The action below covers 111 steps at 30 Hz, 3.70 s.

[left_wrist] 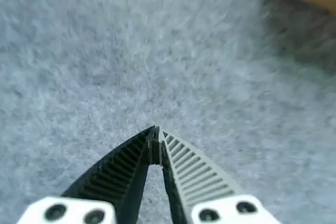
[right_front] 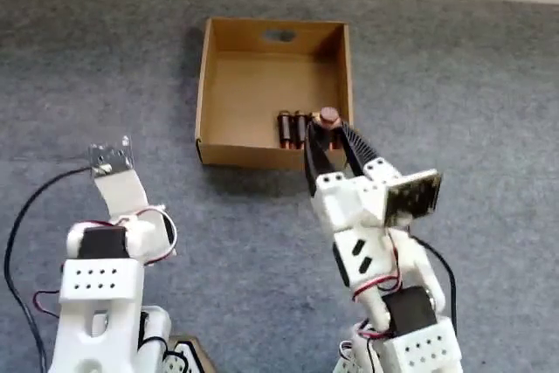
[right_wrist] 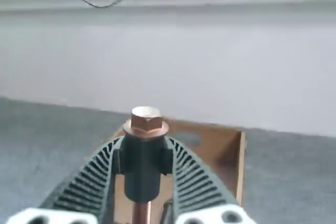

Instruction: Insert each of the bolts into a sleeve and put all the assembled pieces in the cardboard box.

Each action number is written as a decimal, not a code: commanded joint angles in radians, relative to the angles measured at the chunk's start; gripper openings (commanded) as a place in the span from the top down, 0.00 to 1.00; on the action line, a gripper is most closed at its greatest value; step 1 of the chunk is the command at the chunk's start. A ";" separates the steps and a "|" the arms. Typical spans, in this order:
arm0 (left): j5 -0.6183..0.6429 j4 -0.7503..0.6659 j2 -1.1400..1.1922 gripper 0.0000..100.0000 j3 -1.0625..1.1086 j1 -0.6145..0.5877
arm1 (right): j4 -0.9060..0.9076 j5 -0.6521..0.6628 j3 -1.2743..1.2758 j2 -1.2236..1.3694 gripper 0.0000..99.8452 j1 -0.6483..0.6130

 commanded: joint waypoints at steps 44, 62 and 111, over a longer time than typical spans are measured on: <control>0.002 -0.152 -0.016 0.99 0.180 -0.012 | 0.820 -0.249 -2.040 2.325 0.99 -0.120; 0.002 -0.152 -0.016 0.99 0.177 -0.012 | 1.096 -0.256 -2.235 2.373 0.83 -0.070; -0.003 -0.152 -0.018 0.99 0.176 -0.007 | 1.250 -0.176 -1.307 0.898 0.99 0.062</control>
